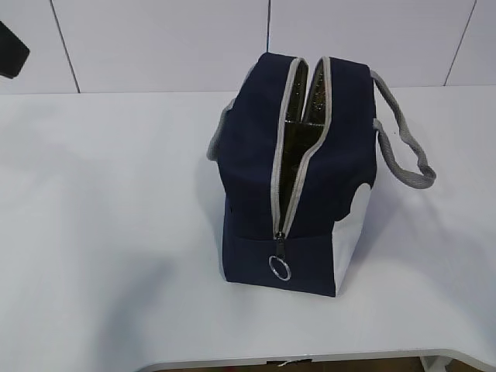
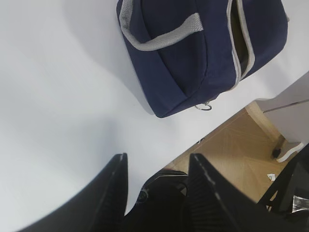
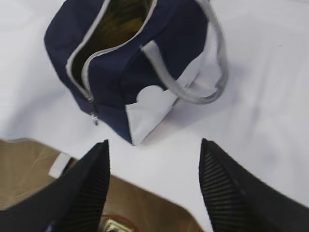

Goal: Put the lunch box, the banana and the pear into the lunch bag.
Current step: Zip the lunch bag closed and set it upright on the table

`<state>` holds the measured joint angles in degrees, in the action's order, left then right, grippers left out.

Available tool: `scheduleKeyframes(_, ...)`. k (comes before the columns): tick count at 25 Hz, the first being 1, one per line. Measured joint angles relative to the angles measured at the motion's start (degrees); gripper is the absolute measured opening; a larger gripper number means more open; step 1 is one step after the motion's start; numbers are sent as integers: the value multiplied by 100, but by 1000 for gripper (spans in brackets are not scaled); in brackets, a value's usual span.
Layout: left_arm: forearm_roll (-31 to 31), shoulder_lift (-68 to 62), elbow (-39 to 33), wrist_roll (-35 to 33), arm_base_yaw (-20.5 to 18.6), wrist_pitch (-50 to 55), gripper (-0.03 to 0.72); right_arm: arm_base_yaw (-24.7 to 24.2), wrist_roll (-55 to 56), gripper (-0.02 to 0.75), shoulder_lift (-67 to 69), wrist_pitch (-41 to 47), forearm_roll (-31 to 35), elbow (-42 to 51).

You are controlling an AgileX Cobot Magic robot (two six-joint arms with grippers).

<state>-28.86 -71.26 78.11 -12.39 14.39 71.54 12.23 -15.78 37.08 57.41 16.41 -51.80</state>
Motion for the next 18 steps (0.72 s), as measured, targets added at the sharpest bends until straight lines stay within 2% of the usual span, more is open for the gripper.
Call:
scheduleKeyframes(3, 61, 0, 0, 0, 10, 0, 296, 10, -660, 482, -132, -460, 828, 622)
scheduleKeyframes(12, 227, 0, 0, 0, 21, 0, 295, 10, -4019, 482, -444, -1617, 3252, 2519)
scheduleKeyframes(18, 227, 0, 0, 0, 21, 4, 295, 10, -6902, 482, -444, -2302, 5553, 3333)
